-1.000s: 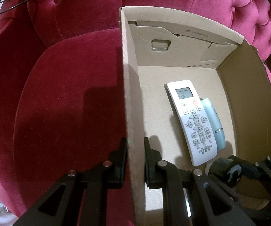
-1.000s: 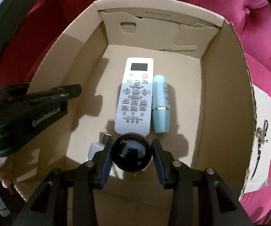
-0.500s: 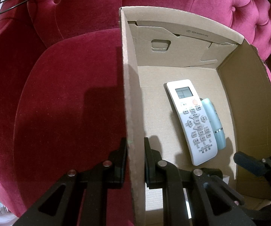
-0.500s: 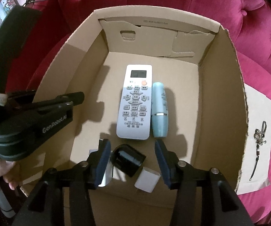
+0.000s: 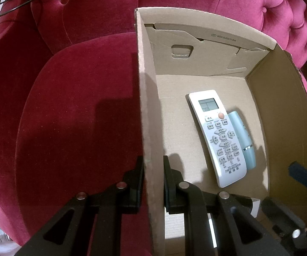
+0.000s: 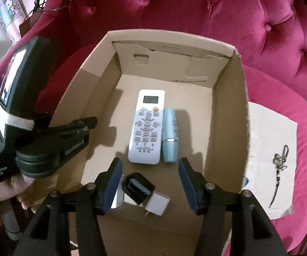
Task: Organize rigid objects
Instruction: 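Withdraw the open right gripper from the box to the metal keychain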
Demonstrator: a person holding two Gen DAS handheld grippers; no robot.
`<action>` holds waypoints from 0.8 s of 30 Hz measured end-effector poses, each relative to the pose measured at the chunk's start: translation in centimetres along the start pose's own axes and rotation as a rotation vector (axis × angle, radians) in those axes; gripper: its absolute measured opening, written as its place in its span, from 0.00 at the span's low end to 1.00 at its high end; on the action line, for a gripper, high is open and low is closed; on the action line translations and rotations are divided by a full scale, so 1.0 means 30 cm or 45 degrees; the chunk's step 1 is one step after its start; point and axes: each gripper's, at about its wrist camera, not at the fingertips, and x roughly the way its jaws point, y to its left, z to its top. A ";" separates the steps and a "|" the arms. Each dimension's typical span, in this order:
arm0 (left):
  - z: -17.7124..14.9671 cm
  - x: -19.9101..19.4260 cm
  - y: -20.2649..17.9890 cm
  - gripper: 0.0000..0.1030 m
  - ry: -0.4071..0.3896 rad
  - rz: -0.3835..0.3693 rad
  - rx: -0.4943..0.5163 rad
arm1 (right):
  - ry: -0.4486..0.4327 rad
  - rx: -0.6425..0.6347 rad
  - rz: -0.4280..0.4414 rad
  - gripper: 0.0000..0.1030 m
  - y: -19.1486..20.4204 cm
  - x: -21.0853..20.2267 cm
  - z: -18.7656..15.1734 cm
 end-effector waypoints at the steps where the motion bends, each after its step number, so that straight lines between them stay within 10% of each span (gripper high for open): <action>1: 0.000 0.000 0.000 0.16 0.000 0.000 0.000 | -0.004 0.001 -0.005 0.60 -0.004 -0.006 0.001; 13: 0.001 -0.001 -0.003 0.16 0.000 0.001 -0.001 | -0.079 -0.016 -0.061 0.97 -0.053 -0.100 0.022; 24: 0.001 0.000 -0.002 0.16 -0.001 0.003 0.000 | -0.141 0.041 -0.092 1.00 -0.154 -0.201 0.053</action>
